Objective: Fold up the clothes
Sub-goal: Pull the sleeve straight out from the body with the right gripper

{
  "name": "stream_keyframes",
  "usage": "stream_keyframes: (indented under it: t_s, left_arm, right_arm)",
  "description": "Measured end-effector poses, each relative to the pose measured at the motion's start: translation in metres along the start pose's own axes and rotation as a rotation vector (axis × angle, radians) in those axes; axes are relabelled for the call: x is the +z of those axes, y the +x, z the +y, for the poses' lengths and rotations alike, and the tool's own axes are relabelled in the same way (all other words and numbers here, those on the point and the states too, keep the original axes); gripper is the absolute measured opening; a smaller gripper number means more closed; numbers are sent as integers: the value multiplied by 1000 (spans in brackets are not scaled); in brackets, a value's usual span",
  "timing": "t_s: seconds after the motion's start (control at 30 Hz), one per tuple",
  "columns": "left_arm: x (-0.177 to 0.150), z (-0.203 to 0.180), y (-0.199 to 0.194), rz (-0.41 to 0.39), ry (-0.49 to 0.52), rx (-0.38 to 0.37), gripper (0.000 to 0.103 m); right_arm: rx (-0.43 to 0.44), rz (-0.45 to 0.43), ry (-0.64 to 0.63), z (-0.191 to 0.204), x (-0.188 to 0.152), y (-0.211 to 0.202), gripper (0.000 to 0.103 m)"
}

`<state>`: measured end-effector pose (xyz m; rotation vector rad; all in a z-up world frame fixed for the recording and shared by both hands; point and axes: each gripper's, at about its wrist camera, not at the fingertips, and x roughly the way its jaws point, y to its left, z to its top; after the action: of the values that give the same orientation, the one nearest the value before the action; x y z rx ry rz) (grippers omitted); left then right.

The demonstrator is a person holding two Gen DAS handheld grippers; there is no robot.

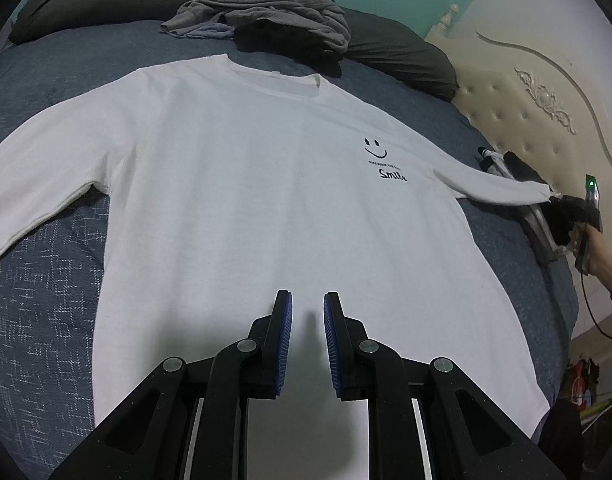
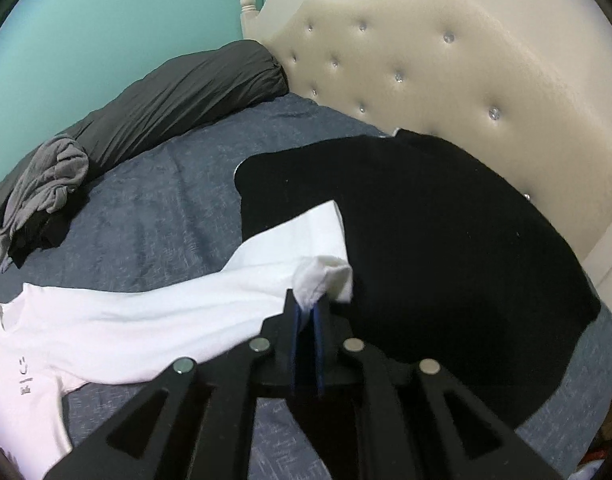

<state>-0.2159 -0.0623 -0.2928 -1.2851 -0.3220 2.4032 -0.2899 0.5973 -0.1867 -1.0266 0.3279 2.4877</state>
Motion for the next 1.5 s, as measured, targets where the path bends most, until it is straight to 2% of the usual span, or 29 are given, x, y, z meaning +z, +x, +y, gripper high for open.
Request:
stream_keyframes:
  t_s: [0.1,0.17,0.23,0.33,0.53,0.63,0.7,0.77,0.8,0.83,0.9,1.17,1.4,1.47,1.5]
  left_arm:
    - [0,-3,2,3,6,-5,18]
    - [0,-4,1,3,7,-6,18]
    - [0,-5,1,2,8,-6,18]
    - [1,-4,0,-2,4,-5,18]
    - [0,-5,2,3,6,-6,18]
    - [0,-5,3,6,7,-6,18]
    - [0,-4,3,7,6,-7,18]
    - [-1,-3,2,5,4,-5,18]
    - [-1,-2,2,4,3,-4,18]
    - [-1,-1,1,3,2,-3,18]
    - [0,0,1,0,0,0,18]
    - [-2,-2,3,7,6,4,18]
    - [-2,-2,6,16,5,-1,18]
    - [-2,-2,6,18,5,-3,18]
    - [-3,-2,7,20,6,-4,18]
  right_arm:
    - [-4,-11,33,-6,0,-11,16]
    - [-30,-47,33,-8,4,-23,30]
    - [-22,-94,69,-14,9,-35,53]
    - [-6,-142,105,-16,22,-43,56]
    - [14,-42,17,12,35,-14,56]
    - [-60,-14,-59,25,33,0,56]
    - [-80,14,-56,21,31,10,55]
    - [-99,32,-68,19,30,16,33]
    - [-108,41,-77,18,29,19,14]
    - [-115,39,-89,18,29,19,7]
    - [-124,9,-121,21,30,14,2]
    - [-161,-76,-131,11,62,3,0]
    - [-43,-67,-138,17,60,7,1]
    - [-8,-70,-143,19,54,5,5]
    - [2,-69,-147,21,52,5,17]
